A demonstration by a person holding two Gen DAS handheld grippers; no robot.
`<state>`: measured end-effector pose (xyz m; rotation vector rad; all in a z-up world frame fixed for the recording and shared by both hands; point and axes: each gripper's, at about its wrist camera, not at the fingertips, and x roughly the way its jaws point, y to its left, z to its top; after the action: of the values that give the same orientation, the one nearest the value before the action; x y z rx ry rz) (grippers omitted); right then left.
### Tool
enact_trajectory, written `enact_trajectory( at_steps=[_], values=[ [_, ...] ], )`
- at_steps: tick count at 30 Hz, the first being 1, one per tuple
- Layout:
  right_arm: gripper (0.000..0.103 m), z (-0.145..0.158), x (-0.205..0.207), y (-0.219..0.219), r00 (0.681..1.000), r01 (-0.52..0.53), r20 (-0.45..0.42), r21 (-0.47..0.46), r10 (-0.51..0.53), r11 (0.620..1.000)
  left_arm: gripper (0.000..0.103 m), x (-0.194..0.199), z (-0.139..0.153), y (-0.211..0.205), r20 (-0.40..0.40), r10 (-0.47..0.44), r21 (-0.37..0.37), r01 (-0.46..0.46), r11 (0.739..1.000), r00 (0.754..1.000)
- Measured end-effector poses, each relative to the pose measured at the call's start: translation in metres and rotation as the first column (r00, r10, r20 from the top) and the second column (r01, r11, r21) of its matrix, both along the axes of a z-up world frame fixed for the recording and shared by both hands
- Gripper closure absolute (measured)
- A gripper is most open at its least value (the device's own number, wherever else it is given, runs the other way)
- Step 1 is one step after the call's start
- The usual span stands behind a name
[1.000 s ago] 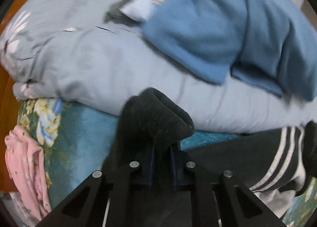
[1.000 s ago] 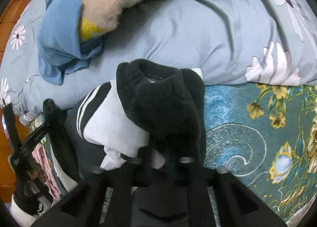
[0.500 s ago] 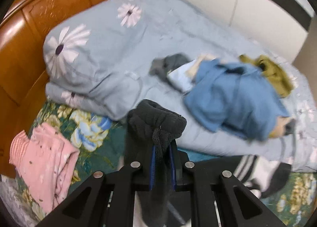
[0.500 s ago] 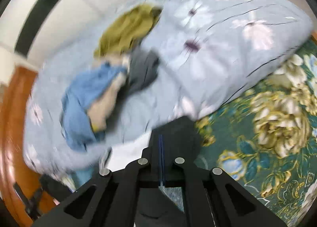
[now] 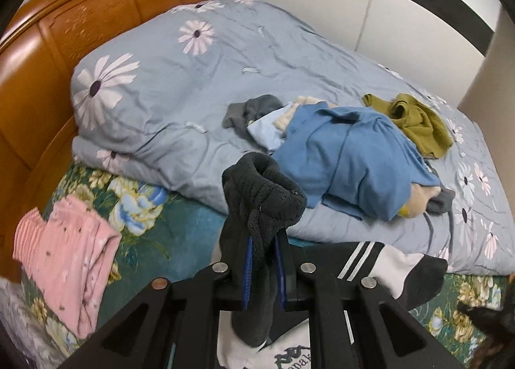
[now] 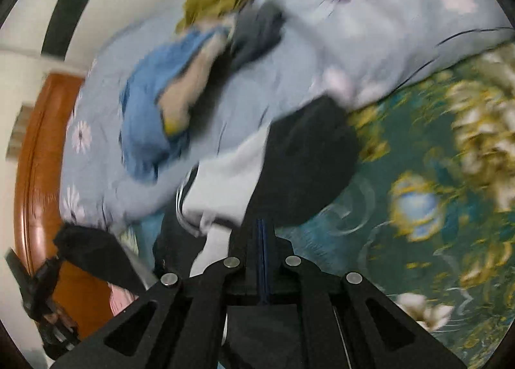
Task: Fold clothes
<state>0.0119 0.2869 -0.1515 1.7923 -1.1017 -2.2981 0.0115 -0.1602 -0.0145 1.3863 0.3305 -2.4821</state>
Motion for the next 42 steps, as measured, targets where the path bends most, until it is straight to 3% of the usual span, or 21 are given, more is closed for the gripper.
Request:
enact_trajectory(
  at_steps=[1,4,9,14,17,18,20,24,25,30,35,42],
  values=[
    [0.097,-0.007,-0.009,-0.016,0.999,-0.042,0.006,0.001,0.042,0.999,0.090,0.004,-0.002,-0.004,0.009,0.010,-0.005,-0.010,1.000,1.000],
    [0.063,-0.026,-0.034,-0.063,0.986,-0.166,0.023,0.004,0.166,0.986,0.089,0.013,-0.008,-0.014,0.033,0.020,-0.021,-0.019,1.000,0.999],
    [0.062,-0.051,-0.077,-0.124,0.934,-0.358,0.063,0.100,0.353,0.928,0.089,0.026,-0.020,-0.034,0.069,0.050,-0.029,-0.048,0.998,0.996],
    [0.062,-0.077,-0.110,-0.169,0.856,-0.516,0.150,0.252,0.494,0.818,0.089,0.034,-0.028,-0.055,0.074,0.099,-0.012,-0.098,0.995,0.992],
    [0.062,-0.094,-0.118,-0.181,0.827,-0.563,0.207,0.299,0.523,0.771,0.089,0.038,-0.030,-0.066,0.077,0.132,0.000,-0.132,0.991,0.988],
    [0.063,-0.097,-0.118,-0.182,0.826,-0.563,0.214,0.296,0.521,0.772,0.089,0.038,-0.030,-0.068,0.079,0.137,0.000,-0.138,0.990,0.987],
    [0.091,-0.100,-0.119,-0.180,0.834,-0.551,0.224,0.288,0.504,0.783,0.089,0.039,-0.030,-0.070,0.083,0.139,-0.005,-0.139,0.990,0.987],
    [0.095,-0.087,-0.113,-0.161,0.887,-0.460,0.188,0.292,0.421,0.838,0.089,0.037,-0.021,-0.066,0.073,0.130,0.006,-0.130,0.991,0.989],
    [0.100,-0.081,-0.110,-0.153,0.904,-0.426,0.173,0.291,0.391,0.857,0.089,0.036,-0.016,-0.062,0.063,0.120,0.010,-0.121,0.993,0.991],
    [0.103,-0.049,-0.087,-0.093,0.967,-0.255,0.101,0.290,0.235,0.922,0.089,0.027,0.015,-0.037,-0.007,0.047,0.036,-0.047,0.998,0.999],
    [0.103,-0.015,-0.058,-0.018,0.995,-0.101,0.040,0.297,0.093,0.949,0.089,0.020,0.038,-0.010,-0.055,-0.016,0.044,0.018,0.999,0.998],
    [0.103,-0.016,-0.043,-0.032,0.976,-0.217,0.044,0.289,0.213,0.933,0.089,0.028,0.037,-0.002,-0.035,-0.005,0.056,0.007,0.998,0.999]
  ],
)
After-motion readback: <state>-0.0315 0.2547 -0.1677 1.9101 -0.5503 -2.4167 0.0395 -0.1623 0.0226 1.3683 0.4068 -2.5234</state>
